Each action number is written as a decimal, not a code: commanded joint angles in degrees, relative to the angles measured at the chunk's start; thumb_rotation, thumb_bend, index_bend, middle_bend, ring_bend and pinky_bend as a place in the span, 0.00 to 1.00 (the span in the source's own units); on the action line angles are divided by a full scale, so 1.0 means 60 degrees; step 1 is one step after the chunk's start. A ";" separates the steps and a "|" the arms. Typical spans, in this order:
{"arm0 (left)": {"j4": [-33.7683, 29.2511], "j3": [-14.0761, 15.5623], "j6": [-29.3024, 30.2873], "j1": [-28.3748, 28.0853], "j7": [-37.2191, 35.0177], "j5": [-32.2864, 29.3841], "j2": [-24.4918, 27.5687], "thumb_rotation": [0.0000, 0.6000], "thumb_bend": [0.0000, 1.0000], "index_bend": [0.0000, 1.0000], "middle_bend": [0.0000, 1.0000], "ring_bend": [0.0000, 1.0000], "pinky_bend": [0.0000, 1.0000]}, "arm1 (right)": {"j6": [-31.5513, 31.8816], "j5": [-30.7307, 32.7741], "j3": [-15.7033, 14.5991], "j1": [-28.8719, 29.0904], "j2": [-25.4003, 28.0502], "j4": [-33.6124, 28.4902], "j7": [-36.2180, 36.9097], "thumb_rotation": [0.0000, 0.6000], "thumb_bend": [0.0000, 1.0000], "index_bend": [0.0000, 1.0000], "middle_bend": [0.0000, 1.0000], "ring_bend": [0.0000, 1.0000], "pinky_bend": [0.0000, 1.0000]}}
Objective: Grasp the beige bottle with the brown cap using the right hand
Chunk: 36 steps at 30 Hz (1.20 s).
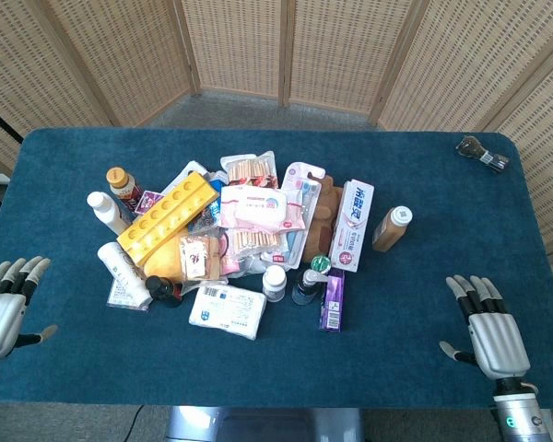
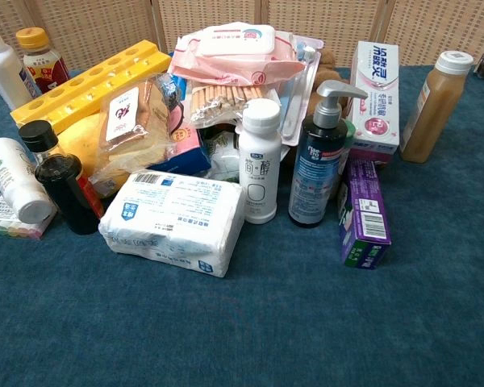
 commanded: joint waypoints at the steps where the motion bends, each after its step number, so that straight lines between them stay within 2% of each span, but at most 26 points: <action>1: 0.0170 -0.0120 -0.0131 -0.0156 -0.0230 -0.0003 0.0108 1.00 0.00 0.00 0.00 0.00 0.00 | -0.0062 0.0096 0.0127 0.0080 -0.0156 -0.0037 -0.0186 1.00 0.00 0.00 0.00 0.00 0.00; 7: 0.0148 -0.0256 -0.0325 -0.0340 -0.0346 -0.0132 0.0211 1.00 0.00 0.00 0.00 0.00 0.00 | -0.0185 0.0450 0.0420 0.0205 -0.0326 -0.0011 -0.0169 1.00 0.00 0.00 0.00 0.00 0.00; 13: -0.0127 -0.0247 -0.0334 -0.0362 -0.0007 -0.0237 0.0200 1.00 0.00 0.00 0.00 0.00 0.00 | -0.0445 0.0893 0.0776 0.0372 -0.0300 0.0385 0.0651 1.00 0.00 0.00 0.00 0.00 0.00; 22: -0.0597 -0.0154 0.0039 -0.0166 0.0510 -0.0231 0.0143 1.00 0.00 0.00 0.00 0.00 0.00 | -0.1148 0.1298 0.1521 0.1063 -0.0656 0.1321 0.2645 1.00 0.00 0.00 0.00 0.00 0.00; 29: -0.0807 -0.0002 0.0450 0.0107 0.0689 -0.0068 0.0243 1.00 0.00 0.00 0.00 0.00 0.00 | -0.1881 0.1496 0.2084 0.1829 -0.1358 0.2402 0.4607 1.00 0.00 0.00 0.00 0.00 0.00; 36: -0.0903 0.0101 0.0827 0.0385 0.0749 0.0023 0.0314 1.00 0.00 0.00 0.00 0.00 0.00 | -0.2388 0.1703 0.2436 0.2429 -0.2137 0.3516 0.6003 1.00 0.00 0.00 0.00 0.00 0.00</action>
